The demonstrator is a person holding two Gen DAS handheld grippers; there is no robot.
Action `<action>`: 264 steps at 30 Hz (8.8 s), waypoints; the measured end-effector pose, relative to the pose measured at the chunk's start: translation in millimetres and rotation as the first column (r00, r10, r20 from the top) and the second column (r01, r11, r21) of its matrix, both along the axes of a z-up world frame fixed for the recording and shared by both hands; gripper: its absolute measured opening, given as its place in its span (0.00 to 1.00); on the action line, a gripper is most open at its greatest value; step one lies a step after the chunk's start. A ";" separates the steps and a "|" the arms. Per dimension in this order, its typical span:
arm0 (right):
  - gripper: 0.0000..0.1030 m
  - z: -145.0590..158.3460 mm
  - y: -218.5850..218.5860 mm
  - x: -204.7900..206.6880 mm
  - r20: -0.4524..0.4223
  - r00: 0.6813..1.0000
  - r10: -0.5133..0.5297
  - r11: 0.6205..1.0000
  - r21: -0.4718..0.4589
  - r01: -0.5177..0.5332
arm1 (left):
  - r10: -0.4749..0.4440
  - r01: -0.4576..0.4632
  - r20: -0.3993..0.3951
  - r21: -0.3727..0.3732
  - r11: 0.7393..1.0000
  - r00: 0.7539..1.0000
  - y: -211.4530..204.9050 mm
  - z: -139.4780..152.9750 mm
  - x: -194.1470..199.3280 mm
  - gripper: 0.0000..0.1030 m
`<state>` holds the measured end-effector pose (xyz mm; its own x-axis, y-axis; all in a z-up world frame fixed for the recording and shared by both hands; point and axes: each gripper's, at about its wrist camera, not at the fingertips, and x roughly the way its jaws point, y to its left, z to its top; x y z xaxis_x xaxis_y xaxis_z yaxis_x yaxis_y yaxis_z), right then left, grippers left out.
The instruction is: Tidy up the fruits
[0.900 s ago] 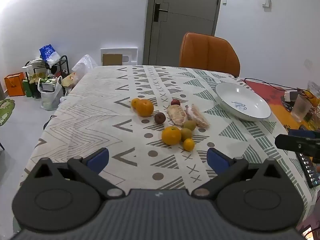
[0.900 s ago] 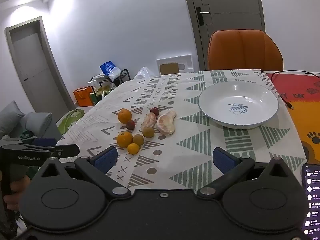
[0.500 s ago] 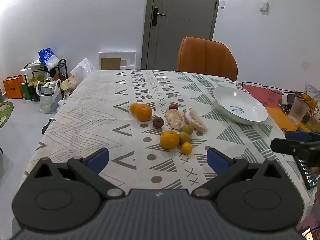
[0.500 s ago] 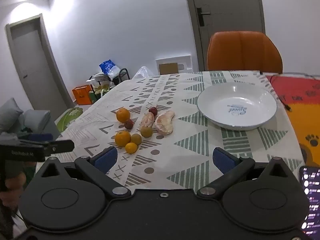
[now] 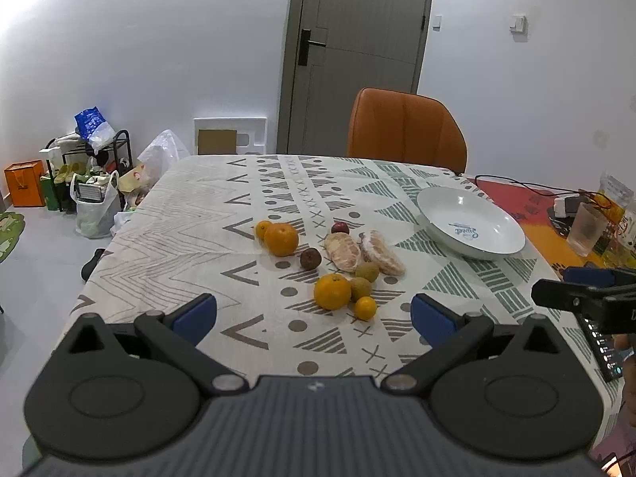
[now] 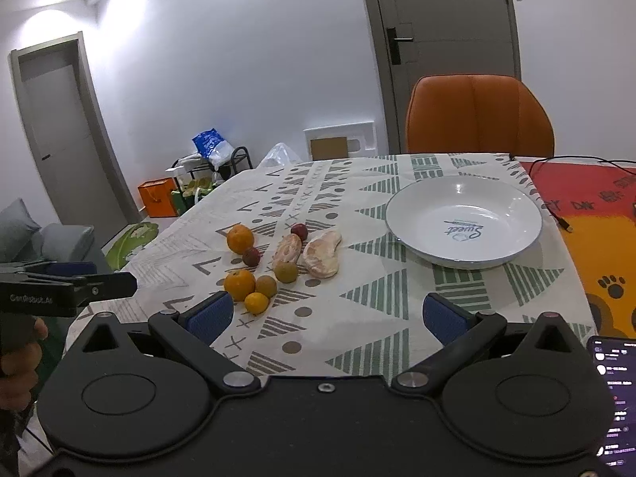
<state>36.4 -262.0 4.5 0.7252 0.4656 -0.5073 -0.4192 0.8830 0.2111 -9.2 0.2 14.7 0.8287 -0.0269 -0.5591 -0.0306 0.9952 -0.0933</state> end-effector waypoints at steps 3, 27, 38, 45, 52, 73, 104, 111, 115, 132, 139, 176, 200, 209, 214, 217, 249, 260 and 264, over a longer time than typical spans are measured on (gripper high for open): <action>1.00 -1.0 -0.4 -1.7 0.002 1.000 -0.001 1.000 -0.002 0.001 | -0.001 0.001 -0.003 0.004 1.000 1.000 -2.0 -0.6 0.6 1.00; 1.00 -3.2 0.3 -2.2 0.004 1.000 0.000 1.000 -0.010 0.000 | 0.001 -0.001 0.018 0.020 1.000 1.000 -5.7 -0.8 -3.3 1.00; 1.00 -3.8 -0.1 -1.4 0.001 1.000 -0.004 1.000 -0.010 0.004 | 0.000 0.000 0.022 0.023 1.000 1.000 -5.6 -0.3 -3.5 1.00; 1.00 -4.0 -0.3 -1.1 0.002 1.000 -0.006 1.000 -0.013 0.006 | -0.002 0.002 0.023 0.024 1.000 1.000 -4.9 0.7 -3.9 1.00; 1.00 -4.2 -1.2 -1.1 0.002 1.000 -0.006 1.000 -0.014 0.006 | -0.003 0.002 0.025 0.025 1.000 1.000 -5.7 0.4 -4.1 1.00; 1.00 -6.4 -1.7 1.5 -0.002 1.000 -0.009 1.000 -0.011 0.009 | 0.001 -0.001 0.038 0.014 1.000 0.999 -6.0 1.5 -2.5 1.00; 0.99 -40.4 -1.1 39.2 -0.031 0.999 0.042 0.998 0.057 -0.040 | -0.025 0.024 -0.031 -0.040 0.999 0.999 -14.8 -44.4 43.7 0.92; 0.88 -53.8 3.2 48.5 -0.063 0.994 0.086 0.993 0.082 -0.080 | -0.034 0.030 -0.071 -0.057 0.998 0.997 -16.4 -60.5 57.5 0.83; 0.84 -61.1 6.0 53.4 -0.079 0.992 0.100 0.992 0.085 -0.094 | -0.034 0.028 -0.093 -0.067 0.997 0.995 -15.3 -69.0 66.1 0.75; 0.75 -75.5 14.8 72.0 -0.111 0.986 0.120 0.989 0.099 -0.109 | 0.000 -0.010 -0.083 -0.124 0.992 0.997 -3.5 -75.7 100.0 0.46; 0.69 -77.7 24.0 78.3 -0.124 0.983 0.132 0.988 0.096 -0.120 | -0.016 -0.001 -0.112 -0.149 0.989 0.994 2.4 -86.9 113.9 0.44; 0.30 -83.5 103.6 86.5 -0.123 0.956 0.266 0.963 0.090 -0.256 | 0.071 -0.084 -0.091 -0.148 0.985 0.993 45.5 -78.6 78.5 0.35; 0.24 -66.0 45.3 87.1 -0.081 0.986 0.148 0.982 0.127 -0.137 | -0.024 0.017 -0.050 -0.136 0.991 0.998 7.8 -66.5 93.5 0.35; 0.24 -61.2 18.2 85.6 -0.063 0.994 0.088 0.988 0.131 -0.080 | -0.086 0.080 -0.038 -0.129 0.988 0.996 -19.3 -64.2 104.9 0.35; 0.24 -57.4 3.4 86.1 -0.047 0.997 0.061 0.988 0.142 -0.054 | -0.110 0.105 -0.031 -0.118 0.987 0.994 -32.9 -60.4 110.0 0.35; 0.24 -56.7 -5.3 86.4 -0.041 0.998 0.044 0.988 0.150 -0.037 | -0.126 0.123 -0.019 -0.109 0.986 0.992 -42.3 -56.6 114.2 0.35; 0.24 -54.6 -75.0 128.0 0.008 0.985 -0.170 0.973 0.158 0.166 | -0.230 0.230 0.016 -0.057 0.971 0.973 -112.8 -40.2 187.2 0.35; 0.24 -57.8 -76.0 138.6 0.030 0.978 -0.205 0.969 0.145 0.199 | -0.240 0.240 -0.009 -0.045 0.970 0.971 -133.8 -45.6 205.2 0.35; 0.32 -58.4 -80.3 139.3 0.043 0.972 -0.231 0.964 0.145 0.222 | -0.244 0.243 -0.015 -0.044 0.969 0.970 -139.6 -46.9 210.1 0.35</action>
<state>175.7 -342.3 -53.9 0.8465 0.3481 -0.4027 -0.2269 0.9203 0.3186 201.0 -139.3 -32.2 0.7829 -0.2497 -0.5699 0.2097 0.9682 -0.1363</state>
